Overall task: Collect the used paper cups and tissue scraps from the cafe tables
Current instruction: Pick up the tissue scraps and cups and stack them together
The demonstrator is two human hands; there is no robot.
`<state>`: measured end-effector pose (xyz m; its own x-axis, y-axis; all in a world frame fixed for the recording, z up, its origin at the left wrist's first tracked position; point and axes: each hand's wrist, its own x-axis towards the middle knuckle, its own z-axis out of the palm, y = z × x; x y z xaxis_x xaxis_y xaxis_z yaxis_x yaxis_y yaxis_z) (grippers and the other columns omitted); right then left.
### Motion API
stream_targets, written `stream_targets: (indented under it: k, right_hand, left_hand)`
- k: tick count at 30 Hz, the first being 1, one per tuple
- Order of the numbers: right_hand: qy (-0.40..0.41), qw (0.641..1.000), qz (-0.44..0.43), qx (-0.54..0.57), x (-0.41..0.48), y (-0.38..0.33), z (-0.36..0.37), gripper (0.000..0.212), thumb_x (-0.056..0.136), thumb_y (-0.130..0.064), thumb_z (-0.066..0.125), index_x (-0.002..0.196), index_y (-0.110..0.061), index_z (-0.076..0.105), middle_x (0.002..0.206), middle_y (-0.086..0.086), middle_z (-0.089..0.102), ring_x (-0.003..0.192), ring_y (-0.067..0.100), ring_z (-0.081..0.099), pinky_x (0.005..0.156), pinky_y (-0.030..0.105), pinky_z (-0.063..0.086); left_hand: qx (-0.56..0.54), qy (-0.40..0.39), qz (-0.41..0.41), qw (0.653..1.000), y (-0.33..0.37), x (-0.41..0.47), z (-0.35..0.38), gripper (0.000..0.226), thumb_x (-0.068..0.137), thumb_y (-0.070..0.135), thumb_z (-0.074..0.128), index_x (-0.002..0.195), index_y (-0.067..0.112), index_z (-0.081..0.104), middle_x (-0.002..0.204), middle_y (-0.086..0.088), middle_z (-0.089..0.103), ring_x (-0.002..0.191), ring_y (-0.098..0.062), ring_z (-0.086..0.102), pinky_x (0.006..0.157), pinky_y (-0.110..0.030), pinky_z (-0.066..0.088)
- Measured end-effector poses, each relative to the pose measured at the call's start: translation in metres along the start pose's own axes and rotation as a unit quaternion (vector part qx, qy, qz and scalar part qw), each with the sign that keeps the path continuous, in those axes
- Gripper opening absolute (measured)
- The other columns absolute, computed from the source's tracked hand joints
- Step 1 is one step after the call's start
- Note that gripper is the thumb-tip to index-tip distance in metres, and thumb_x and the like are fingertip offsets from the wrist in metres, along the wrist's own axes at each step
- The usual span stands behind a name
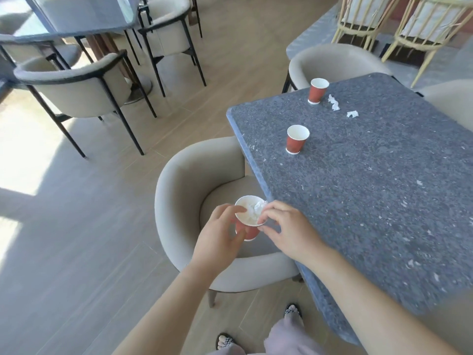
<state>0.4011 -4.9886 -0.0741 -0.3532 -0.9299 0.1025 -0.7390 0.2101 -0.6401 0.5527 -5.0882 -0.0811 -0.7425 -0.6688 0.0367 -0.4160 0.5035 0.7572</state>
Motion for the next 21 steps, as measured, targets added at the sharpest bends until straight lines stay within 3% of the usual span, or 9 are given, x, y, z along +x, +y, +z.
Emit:
stream_targets:
  k: [4,9,14,21]
  right_hand:
    - [0.017,1.000,0.018,0.006,0.007,-0.002,0.001,0.007,0.077,-0.012,0.071,0.083,-0.015,0.067,0.097,-0.006,0.060,0.084,0.004,0.052,0.074,0.013,0.036]
    - [0.036,0.998,0.046,-0.001,0.025,0.011,-0.010,0.007,0.077,-0.013,0.071,0.083,-0.016,0.068,0.094,-0.008,0.060,0.084,0.006,0.054,0.072,0.017,0.039]
    - [0.071,0.995,0.063,0.005,0.057,0.035,-0.025,0.010,0.077,-0.013,0.071,0.083,-0.020,0.069,0.091,-0.014,0.058,0.086,0.009,0.058,0.072,0.023,0.046]
    - [0.145,0.986,0.081,-0.003,0.123,0.082,-0.060,0.011,0.077,-0.010,0.071,0.081,-0.019,0.068,0.089,-0.010,0.060,0.085,0.012,0.058,0.072,0.018,0.039]
  left_hand:
    - [-0.008,-0.007,-0.002,1.000,-0.013,0.007,-0.007,0.043,0.085,0.029,0.061,0.123,0.038,0.043,0.118,0.021,0.043,0.095,0.006,0.051,0.072,-0.012,0.043]
    - [0.081,-0.083,0.075,0.990,-0.014,0.048,-0.008,0.045,0.083,0.024,0.060,0.125,0.028,0.044,0.127,0.010,0.044,0.099,-0.011,0.056,0.076,-0.031,0.049]
    - [0.105,-0.098,0.130,0.981,-0.005,0.112,-0.006,0.037,0.083,0.022,0.059,0.118,0.025,0.053,0.129,0.007,0.045,0.107,-0.014,0.054,0.080,-0.034,0.050]
    - [0.100,-0.120,0.148,0.977,0.016,0.203,0.012,0.045,0.084,0.022,0.058,0.127,0.026,0.045,0.133,0.009,0.041,0.099,-0.015,0.058,0.075,-0.037,0.051]
